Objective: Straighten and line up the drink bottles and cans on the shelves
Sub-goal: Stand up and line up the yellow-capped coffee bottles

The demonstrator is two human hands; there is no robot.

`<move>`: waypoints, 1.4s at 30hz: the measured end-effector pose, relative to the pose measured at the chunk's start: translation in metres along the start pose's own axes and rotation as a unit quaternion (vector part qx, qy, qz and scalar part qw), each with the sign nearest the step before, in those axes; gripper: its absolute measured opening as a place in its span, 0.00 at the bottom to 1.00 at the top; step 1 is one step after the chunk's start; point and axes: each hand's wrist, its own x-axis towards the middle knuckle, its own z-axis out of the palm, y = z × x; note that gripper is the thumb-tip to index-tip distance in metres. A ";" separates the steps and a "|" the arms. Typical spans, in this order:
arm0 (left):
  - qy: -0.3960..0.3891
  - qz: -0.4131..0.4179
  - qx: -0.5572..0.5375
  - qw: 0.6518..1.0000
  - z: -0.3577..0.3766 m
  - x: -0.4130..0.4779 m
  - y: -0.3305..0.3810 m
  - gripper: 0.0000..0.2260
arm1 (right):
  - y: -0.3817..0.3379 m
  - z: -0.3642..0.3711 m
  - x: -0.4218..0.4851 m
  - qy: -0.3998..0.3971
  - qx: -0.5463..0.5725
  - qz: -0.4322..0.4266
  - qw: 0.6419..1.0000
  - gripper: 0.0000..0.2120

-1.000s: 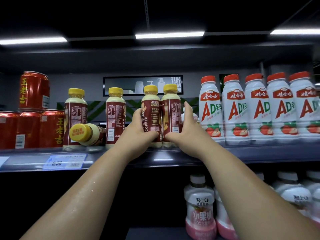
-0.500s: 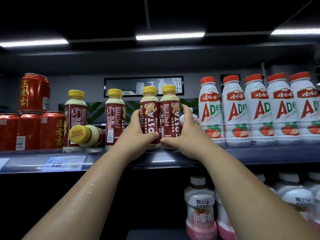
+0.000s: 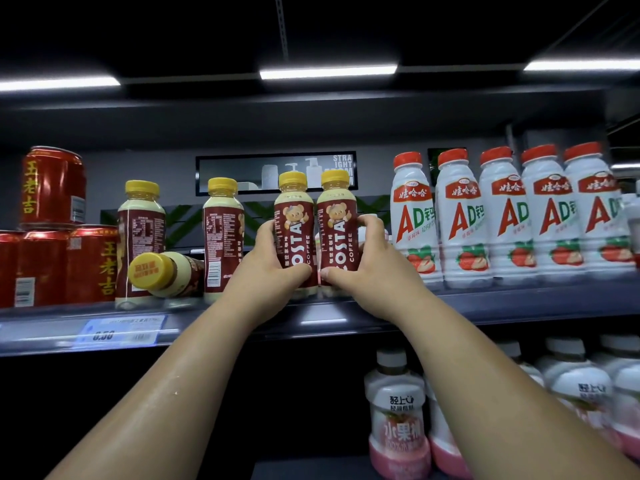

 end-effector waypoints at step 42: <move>0.023 0.037 0.174 0.984 -0.073 -0.082 0.003 0.25 | -0.031 0.022 -0.033 0.205 -0.003 -0.299 0.932 0.26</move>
